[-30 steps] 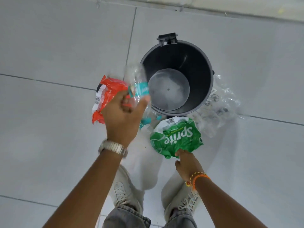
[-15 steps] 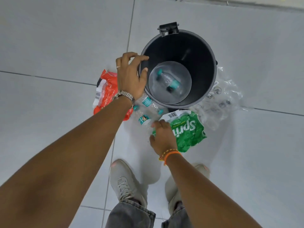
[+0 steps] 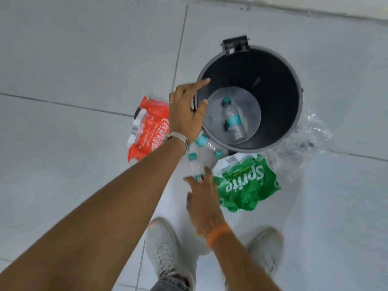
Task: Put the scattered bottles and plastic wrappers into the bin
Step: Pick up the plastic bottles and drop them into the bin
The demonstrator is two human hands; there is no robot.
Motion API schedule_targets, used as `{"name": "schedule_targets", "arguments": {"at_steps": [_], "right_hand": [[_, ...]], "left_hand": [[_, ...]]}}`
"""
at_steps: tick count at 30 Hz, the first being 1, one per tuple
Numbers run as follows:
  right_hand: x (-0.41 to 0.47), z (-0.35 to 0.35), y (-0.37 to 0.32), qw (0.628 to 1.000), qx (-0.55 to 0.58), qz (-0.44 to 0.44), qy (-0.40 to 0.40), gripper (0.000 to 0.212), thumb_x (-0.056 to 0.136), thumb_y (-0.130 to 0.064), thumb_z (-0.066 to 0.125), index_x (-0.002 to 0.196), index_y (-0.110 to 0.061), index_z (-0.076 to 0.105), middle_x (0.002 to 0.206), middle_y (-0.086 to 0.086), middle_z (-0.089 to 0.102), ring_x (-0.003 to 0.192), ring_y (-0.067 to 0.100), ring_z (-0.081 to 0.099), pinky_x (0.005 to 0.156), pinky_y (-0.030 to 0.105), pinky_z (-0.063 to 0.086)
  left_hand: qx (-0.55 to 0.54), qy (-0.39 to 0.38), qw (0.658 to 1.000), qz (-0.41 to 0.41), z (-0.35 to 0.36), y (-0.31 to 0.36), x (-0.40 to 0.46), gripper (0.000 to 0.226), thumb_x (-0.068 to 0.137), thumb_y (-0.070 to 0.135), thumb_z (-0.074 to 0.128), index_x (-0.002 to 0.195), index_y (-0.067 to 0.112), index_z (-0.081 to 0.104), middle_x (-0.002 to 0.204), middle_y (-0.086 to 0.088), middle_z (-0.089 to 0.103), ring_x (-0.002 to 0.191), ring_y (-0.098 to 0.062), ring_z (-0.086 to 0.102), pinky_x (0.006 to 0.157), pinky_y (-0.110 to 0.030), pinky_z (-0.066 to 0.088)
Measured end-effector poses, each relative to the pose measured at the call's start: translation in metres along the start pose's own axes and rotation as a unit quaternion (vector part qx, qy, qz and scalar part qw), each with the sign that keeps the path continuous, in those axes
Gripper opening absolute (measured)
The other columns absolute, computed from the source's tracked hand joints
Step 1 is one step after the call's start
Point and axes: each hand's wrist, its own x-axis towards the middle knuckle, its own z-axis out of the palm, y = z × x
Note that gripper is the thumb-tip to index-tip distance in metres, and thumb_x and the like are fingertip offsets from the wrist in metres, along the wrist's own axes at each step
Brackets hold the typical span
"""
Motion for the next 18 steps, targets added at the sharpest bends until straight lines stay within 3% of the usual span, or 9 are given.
{"name": "schedule_targets", "arguments": {"at_steps": [2,4,6,9,13,16,18], "right_hand": [[-0.052,-0.046,-0.011,0.997,0.068,-0.019,0.040,0.053,0.091,-0.011,0.062,0.132,-0.045,0.056,0.156,-0.001,0.020,0.139,0.020,0.042,0.117,0.021,0.030],[-0.089,-0.102,-0.017,0.984,0.121,-0.028,0.126,0.049,0.088,-0.018,0.064,0.122,-0.053,0.058,0.150,-0.007,0.028,0.126,0.013,0.053,0.108,0.016,0.036],[-0.094,-0.152,-0.020,0.967,0.145,-0.033,0.209,0.040,0.089,-0.022,0.062,0.116,-0.052,0.062,0.147,-0.011,0.030,0.117,0.015,0.059,0.100,0.023,0.046],[-0.052,-0.195,-0.016,0.960,0.114,-0.059,0.249,0.037,0.093,-0.016,0.061,0.119,-0.042,0.062,0.152,-0.002,0.025,0.132,0.023,0.048,0.107,0.031,0.043],[0.002,-0.205,-0.012,0.969,0.040,-0.051,0.240,0.035,0.095,-0.020,0.062,0.126,-0.038,0.057,0.163,0.000,0.013,0.144,0.027,0.035,0.116,0.048,0.036],[-0.011,-0.179,0.012,0.927,0.126,-0.041,0.352,0.026,0.091,-0.006,0.063,0.111,-0.022,0.067,0.144,0.005,0.043,0.133,0.018,0.048,0.108,0.033,0.042],[-0.022,-0.140,0.048,0.886,0.208,0.065,0.410,0.024,0.084,-0.003,0.065,0.101,-0.020,0.067,0.123,0.004,0.055,0.114,0.022,0.060,0.098,0.043,0.051]], "left_hand": [[0.002,-0.013,1.000,-0.016,-0.002,0.001,0.001,0.052,0.087,0.018,0.061,0.137,0.034,0.058,0.124,-0.002,0.057,0.115,-0.018,0.051,0.096,-0.014,0.033],[0.005,-0.020,0.999,-0.031,-0.004,0.004,0.001,0.052,0.088,0.019,0.060,0.138,0.036,0.057,0.125,-0.001,0.056,0.114,-0.018,0.050,0.094,-0.011,0.033],[0.004,-0.024,0.999,-0.041,-0.005,0.006,0.001,0.052,0.090,0.018,0.059,0.139,0.036,0.056,0.125,-0.002,0.057,0.114,-0.016,0.051,0.089,-0.002,0.029],[-0.001,-0.022,0.999,-0.044,-0.005,0.008,0.000,0.050,0.093,0.018,0.058,0.139,0.036,0.055,0.126,-0.001,0.058,0.115,-0.014,0.052,0.088,-0.003,0.029],[-0.009,-0.011,0.998,-0.053,-0.002,0.007,-0.001,0.049,0.094,0.016,0.057,0.139,0.036,0.056,0.124,0.000,0.057,0.115,-0.016,0.052,0.094,-0.018,0.039],[-0.021,-0.001,0.999,-0.042,-0.002,0.008,0.000,0.049,0.092,0.014,0.056,0.138,0.032,0.058,0.121,-0.001,0.058,0.113,-0.019,0.053,0.097,-0.026,0.043],[-0.028,0.002,0.999,-0.045,-0.001,0.008,0.000,0.049,0.092,0.014,0.056,0.137,0.032,0.059,0.122,-0.002,0.058,0.114,-0.020,0.054,0.097,-0.027,0.045]]}}
